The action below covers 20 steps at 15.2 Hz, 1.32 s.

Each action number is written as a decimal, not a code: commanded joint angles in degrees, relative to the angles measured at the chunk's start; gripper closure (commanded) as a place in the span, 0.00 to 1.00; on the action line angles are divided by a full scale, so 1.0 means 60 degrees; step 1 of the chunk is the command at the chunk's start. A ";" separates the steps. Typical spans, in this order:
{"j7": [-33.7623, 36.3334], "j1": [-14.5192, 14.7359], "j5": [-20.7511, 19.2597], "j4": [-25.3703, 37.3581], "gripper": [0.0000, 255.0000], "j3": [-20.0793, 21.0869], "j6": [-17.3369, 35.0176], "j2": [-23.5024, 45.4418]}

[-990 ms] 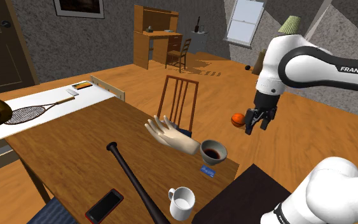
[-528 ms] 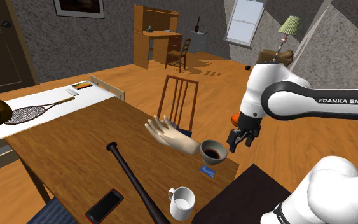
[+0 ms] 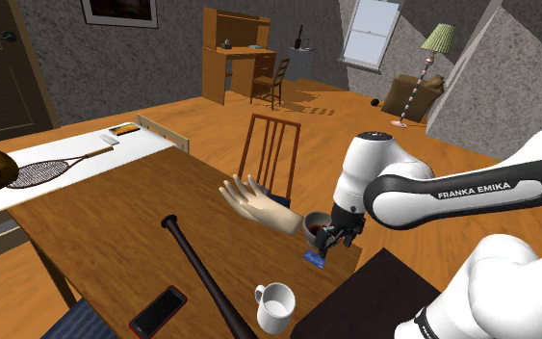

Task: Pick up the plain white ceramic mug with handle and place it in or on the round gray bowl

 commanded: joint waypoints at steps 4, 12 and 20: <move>0.0645 0.0292 0.0295 -0.0283 0.00 0.0782 0.2396 0.1775; 0.3395 -0.0080 -0.1968 0.0481 0.00 0.1965 0.5921 0.5743; 0.5355 0.0649 -0.4544 0.0864 0.00 0.0719 0.7170 0.7478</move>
